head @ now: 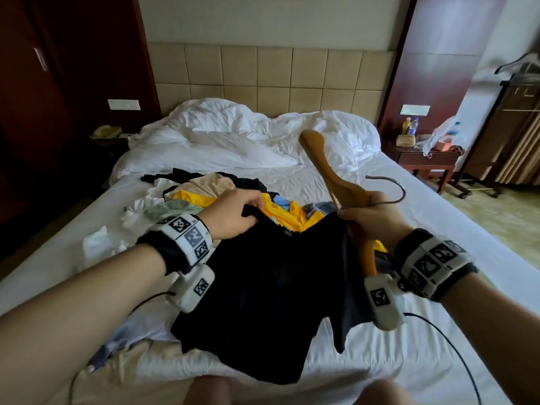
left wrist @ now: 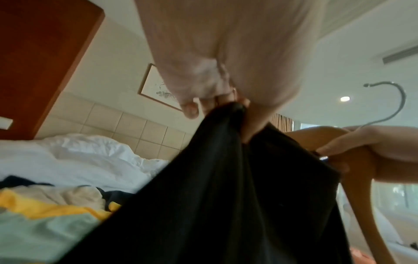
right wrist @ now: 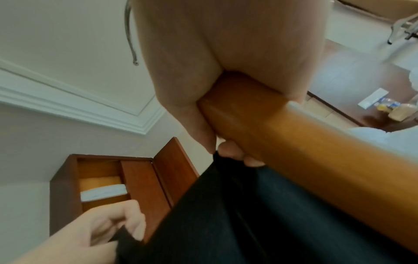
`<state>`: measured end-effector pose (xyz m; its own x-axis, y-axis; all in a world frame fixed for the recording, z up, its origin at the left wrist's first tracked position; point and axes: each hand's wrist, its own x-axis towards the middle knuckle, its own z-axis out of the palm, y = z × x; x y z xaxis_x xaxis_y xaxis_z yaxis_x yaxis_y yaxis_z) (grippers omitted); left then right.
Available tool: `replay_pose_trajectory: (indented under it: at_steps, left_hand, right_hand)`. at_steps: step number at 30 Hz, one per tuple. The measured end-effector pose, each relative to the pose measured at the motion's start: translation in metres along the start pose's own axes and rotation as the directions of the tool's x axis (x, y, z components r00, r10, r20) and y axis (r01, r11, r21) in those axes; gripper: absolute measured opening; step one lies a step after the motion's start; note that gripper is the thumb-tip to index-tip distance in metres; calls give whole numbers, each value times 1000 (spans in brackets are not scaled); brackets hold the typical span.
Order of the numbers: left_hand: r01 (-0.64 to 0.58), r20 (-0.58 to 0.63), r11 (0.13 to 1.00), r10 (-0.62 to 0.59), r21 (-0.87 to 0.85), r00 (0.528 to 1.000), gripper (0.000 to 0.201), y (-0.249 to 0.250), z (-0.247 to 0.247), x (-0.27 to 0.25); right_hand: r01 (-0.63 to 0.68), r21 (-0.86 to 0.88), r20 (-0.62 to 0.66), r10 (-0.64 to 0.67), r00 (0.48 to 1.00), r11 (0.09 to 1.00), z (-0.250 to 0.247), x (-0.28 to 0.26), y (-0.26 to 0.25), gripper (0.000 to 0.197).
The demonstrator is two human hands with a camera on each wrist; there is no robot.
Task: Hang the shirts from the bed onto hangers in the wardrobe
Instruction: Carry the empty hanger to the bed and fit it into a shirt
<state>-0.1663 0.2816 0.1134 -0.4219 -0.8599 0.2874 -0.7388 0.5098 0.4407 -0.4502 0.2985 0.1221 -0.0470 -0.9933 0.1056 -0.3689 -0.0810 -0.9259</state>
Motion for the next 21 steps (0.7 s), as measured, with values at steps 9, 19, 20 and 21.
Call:
replay_pose_trajectory:
  at_steps: [9,19,20,21]
  left_hand:
    - [3,-185,969,-51,-248,981,22,25,8,11]
    - [-41,-235,892,-74,-450,969,29,45,-58,4]
    - [-48,-226,899,-57,-435,973,29,48,-64,5]
    - [-53,-205,912,-34,-406,978,27,50,-69,6]
  right_hand:
    - [74,252,262,-142,955,965,45,-19,-30,23]
    - [-156,153,497,61,866,976,68,-29,-3,48]
    - [-166,128,519,77,851,978,69,-29,-1,52]
    - [-160,123,534,71,843,979,69,-29,-2,49]
